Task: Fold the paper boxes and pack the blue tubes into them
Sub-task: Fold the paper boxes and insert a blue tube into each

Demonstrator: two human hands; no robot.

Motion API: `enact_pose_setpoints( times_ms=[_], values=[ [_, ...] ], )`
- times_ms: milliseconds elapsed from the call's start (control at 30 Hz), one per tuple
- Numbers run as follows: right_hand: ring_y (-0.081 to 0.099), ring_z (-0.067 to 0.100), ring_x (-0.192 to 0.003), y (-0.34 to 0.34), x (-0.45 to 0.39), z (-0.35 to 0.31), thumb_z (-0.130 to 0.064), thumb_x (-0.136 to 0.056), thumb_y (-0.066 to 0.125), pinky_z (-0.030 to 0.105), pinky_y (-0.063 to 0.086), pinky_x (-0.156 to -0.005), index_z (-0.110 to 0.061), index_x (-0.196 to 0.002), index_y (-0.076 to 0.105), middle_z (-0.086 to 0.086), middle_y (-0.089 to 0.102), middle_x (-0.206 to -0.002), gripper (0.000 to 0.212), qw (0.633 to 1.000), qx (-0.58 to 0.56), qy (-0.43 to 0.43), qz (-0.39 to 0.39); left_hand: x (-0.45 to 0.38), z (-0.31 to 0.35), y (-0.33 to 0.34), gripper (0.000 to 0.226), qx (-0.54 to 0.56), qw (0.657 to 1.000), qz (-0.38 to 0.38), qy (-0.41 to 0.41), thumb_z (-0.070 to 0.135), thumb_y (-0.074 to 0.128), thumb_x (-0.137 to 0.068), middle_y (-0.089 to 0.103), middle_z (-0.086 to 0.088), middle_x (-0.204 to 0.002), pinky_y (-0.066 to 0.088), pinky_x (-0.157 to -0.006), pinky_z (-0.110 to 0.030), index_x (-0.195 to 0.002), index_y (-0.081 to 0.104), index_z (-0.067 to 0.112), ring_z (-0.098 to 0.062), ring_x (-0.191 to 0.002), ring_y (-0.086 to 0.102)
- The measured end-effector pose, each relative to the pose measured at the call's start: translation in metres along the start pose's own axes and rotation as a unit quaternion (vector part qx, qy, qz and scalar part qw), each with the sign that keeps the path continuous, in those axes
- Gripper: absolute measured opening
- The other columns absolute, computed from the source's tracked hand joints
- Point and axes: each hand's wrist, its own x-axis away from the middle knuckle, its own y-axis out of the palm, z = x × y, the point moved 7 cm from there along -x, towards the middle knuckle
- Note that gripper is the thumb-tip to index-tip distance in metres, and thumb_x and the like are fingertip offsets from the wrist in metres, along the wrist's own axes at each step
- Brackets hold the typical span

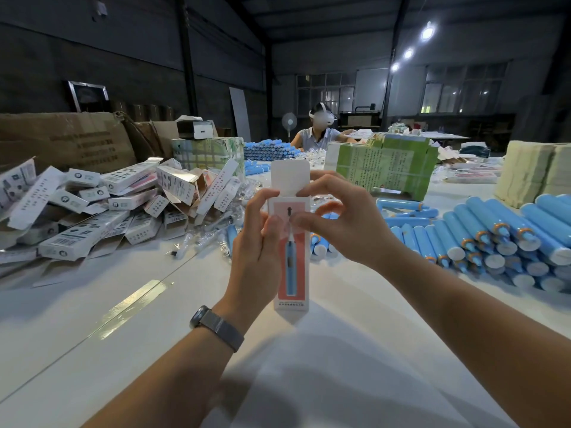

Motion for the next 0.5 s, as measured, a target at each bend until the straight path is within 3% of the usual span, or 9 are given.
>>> enact_pose_setpoints(
  times_ms=[100,300,367,500],
  values=[
    [0.064,0.017,-0.105,-0.0017,-0.0017,0.0007,-0.009,-0.074,0.084,0.035,0.057,-0.078,-0.026,-0.096,0.063,-0.008,0.064,-0.119,0.035,0.999,-0.047,0.012,0.005,0.0009,0.0035,0.0014,0.019,0.007,1.0,-0.008,0.007,0.022,0.031,-0.109,0.068,0.005,-0.096,0.061,-0.068,-0.043,-0.122,0.04,0.034,-0.02,-0.079,0.07],
    [0.065,0.017,-0.093,-0.0064,-0.0039,-0.0002,-0.007,-0.069,0.087,0.026,0.053,-0.073,-0.037,-0.12,0.049,-0.007,0.07,-0.1,0.071,0.996,-0.091,0.011,0.022,0.0006,0.0036,0.0034,0.022,0.023,1.0,-0.02,0.008,0.029,0.031,-0.104,0.066,0.006,-0.096,0.061,-0.072,-0.044,-0.122,0.039,0.038,-0.019,-0.081,0.069],
    [0.066,0.02,-0.094,-0.0086,-0.0049,-0.0005,-0.008,-0.069,0.087,0.027,0.052,-0.073,-0.036,-0.123,0.053,-0.005,0.072,-0.097,0.069,0.996,-0.08,0.013,0.021,0.0014,0.0049,0.0036,0.025,0.033,0.999,-0.017,0.01,0.028,0.032,-0.104,0.065,0.001,-0.097,0.058,-0.074,-0.051,-0.122,0.038,0.044,-0.022,-0.083,0.068],
    [0.067,0.021,-0.095,-0.0073,-0.0053,0.0002,-0.005,-0.07,0.086,0.024,0.053,-0.073,-0.03,-0.098,0.07,-0.006,0.074,-0.098,0.042,0.998,-0.059,0.026,0.012,0.0023,0.0021,0.0038,0.032,0.086,0.996,-0.023,-0.021,0.031,0.036,-0.101,0.066,-0.006,-0.096,0.055,-0.081,-0.058,-0.124,0.029,0.053,-0.034,-0.085,0.066]
  ],
)
